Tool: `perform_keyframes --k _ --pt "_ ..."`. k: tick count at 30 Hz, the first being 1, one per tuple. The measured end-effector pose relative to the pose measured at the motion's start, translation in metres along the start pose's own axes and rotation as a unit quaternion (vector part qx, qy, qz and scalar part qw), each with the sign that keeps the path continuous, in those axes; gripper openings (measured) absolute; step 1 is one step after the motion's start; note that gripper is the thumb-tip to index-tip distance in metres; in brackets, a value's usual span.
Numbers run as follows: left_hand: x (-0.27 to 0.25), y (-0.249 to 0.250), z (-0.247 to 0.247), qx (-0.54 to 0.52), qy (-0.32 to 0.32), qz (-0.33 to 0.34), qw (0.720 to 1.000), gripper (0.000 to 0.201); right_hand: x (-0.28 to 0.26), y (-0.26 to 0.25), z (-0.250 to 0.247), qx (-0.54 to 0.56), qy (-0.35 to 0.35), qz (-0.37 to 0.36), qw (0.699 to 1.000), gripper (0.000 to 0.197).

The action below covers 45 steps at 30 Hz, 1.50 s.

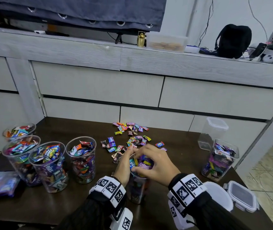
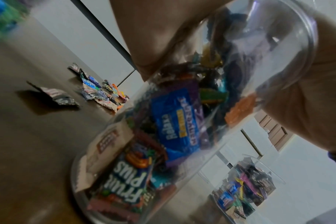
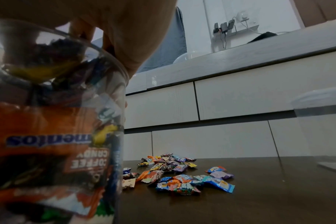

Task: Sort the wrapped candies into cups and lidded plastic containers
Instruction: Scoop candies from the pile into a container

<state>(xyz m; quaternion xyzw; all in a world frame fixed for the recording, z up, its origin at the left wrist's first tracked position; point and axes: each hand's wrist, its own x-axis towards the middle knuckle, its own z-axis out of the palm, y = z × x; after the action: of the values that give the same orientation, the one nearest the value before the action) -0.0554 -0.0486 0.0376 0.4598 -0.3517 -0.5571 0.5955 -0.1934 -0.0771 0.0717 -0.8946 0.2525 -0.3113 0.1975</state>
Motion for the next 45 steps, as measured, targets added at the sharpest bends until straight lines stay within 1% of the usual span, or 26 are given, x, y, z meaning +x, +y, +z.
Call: perform_keyframes --k 2,3,5,7,9,11,14,15,18,20,21,22,23,25,27,29,30,31,32,35,37,38,39,41,43,45 --pt "0.001 0.001 -0.004 0.004 0.004 -0.019 1.000 0.049 0.002 -0.001 0.001 0.015 0.017 0.002 1.000 0.027" --pt "0.001 0.002 -0.005 -0.001 0.006 -0.023 1.000 0.049 0.004 -0.001 0.001 0.038 0.034 0.012 0.999 0.022" --pt "0.001 0.002 -0.007 0.001 0.010 -0.025 1.000 0.049 0.006 -0.001 -0.002 0.130 0.053 0.069 0.988 0.013" --pt "0.003 0.000 -0.010 0.016 0.018 -0.024 0.999 0.048 0.008 -0.002 -0.009 0.180 0.040 0.105 0.977 0.021" --pt "0.004 0.000 -0.010 0.021 0.024 -0.023 0.999 0.047 0.009 0.000 -0.016 0.118 0.008 0.081 0.990 0.022" --pt "0.004 0.000 -0.009 0.018 0.023 -0.017 0.999 0.046 0.012 -0.001 -0.019 0.006 -0.046 0.033 0.998 0.021" --pt "0.002 0.001 -0.005 0.027 0.039 0.006 0.999 0.044 0.018 -0.004 -0.014 -0.064 -0.140 -0.003 0.988 0.035" --pt "0.002 0.001 -0.005 0.026 0.044 0.011 0.999 0.042 0.020 -0.006 -0.011 -0.079 -0.160 -0.012 0.984 0.034" --pt "0.001 0.004 -0.004 0.025 0.030 0.002 0.999 0.043 0.029 -0.009 -0.002 -0.141 -0.213 -0.024 0.967 0.018" --pt "0.000 0.004 -0.006 0.032 0.012 -0.006 0.999 0.051 0.034 -0.011 -0.001 -0.170 -0.247 -0.013 0.954 0.015" --pt "0.000 0.005 -0.007 0.040 0.007 -0.006 0.999 0.058 0.036 -0.012 -0.003 -0.165 -0.249 -0.006 0.954 0.015" --pt "-0.003 0.006 -0.008 0.049 0.003 -0.004 0.999 0.065 0.036 -0.012 -0.006 -0.144 -0.234 0.007 0.961 0.015" --pt "-0.004 0.005 -0.010 0.056 -0.001 0.004 0.998 0.074 0.035 -0.011 -0.010 -0.103 -0.202 0.025 0.974 0.014" --pt "-0.007 -0.001 -0.016 0.073 -0.014 0.044 0.996 0.090 0.030 -0.006 -0.019 0.014 -0.101 0.066 0.993 0.013" --pt "-0.006 -0.009 -0.025 0.101 -0.034 0.086 0.991 0.110 0.023 0.004 -0.026 0.093 0.009 0.108 0.990 0.018" --pt "-0.006 -0.016 -0.031 0.129 -0.069 0.107 0.983 0.122 0.016 0.023 -0.028 0.096 0.094 0.165 0.977 0.022" --pt "-0.007 -0.017 -0.033 0.149 -0.085 0.112 0.979 0.122 0.013 0.035 -0.029 0.071 0.117 0.201 0.970 0.020" --pt "-0.007 -0.018 -0.034 0.167 -0.096 0.117 0.974 0.121 0.009 0.049 -0.029 0.034 0.121 0.245 0.961 0.019" --pt "-0.008 -0.018 -0.035 0.182 -0.101 0.121 0.971 0.119 0.004 0.063 -0.028 -0.005 0.102 0.294 0.950 0.026" --pt "-0.006 -0.016 -0.037 0.240 -0.091 0.131 0.958 0.114 -0.008 0.099 -0.016 -0.075 -0.018 0.416 0.906 0.073" --pt "-0.003 -0.013 -0.038 0.256 -0.091 0.130 0.954 0.115 -0.012 0.116 -0.002 -0.108 -0.085 0.452 0.881 0.100" --pt "-0.003 -0.013 -0.038 0.261 -0.091 0.128 0.953 0.115 -0.013 0.123 0.005 -0.130 -0.110 0.463 0.870 0.109" --pt "-0.002 -0.013 -0.040 0.267 -0.091 0.128 0.951 0.115 -0.013 0.130 0.012 -0.149 -0.125 0.471 0.860 0.115" --pt "0.000 -0.014 -0.043 0.281 -0.093 0.136 0.945 0.109 -0.009 0.143 0.022 -0.168 -0.130 0.483 0.850 0.123" --pt "0.001 -0.015 -0.047 0.288 -0.098 0.146 0.941 0.098 0.000 0.154 0.029 -0.181 -0.127 0.490 0.843 0.127" --pt "0.003 -0.015 -0.048 0.284 -0.105 0.148 0.942 0.093 0.012 0.165 0.037 -0.197 -0.127 0.490 0.839 0.129"
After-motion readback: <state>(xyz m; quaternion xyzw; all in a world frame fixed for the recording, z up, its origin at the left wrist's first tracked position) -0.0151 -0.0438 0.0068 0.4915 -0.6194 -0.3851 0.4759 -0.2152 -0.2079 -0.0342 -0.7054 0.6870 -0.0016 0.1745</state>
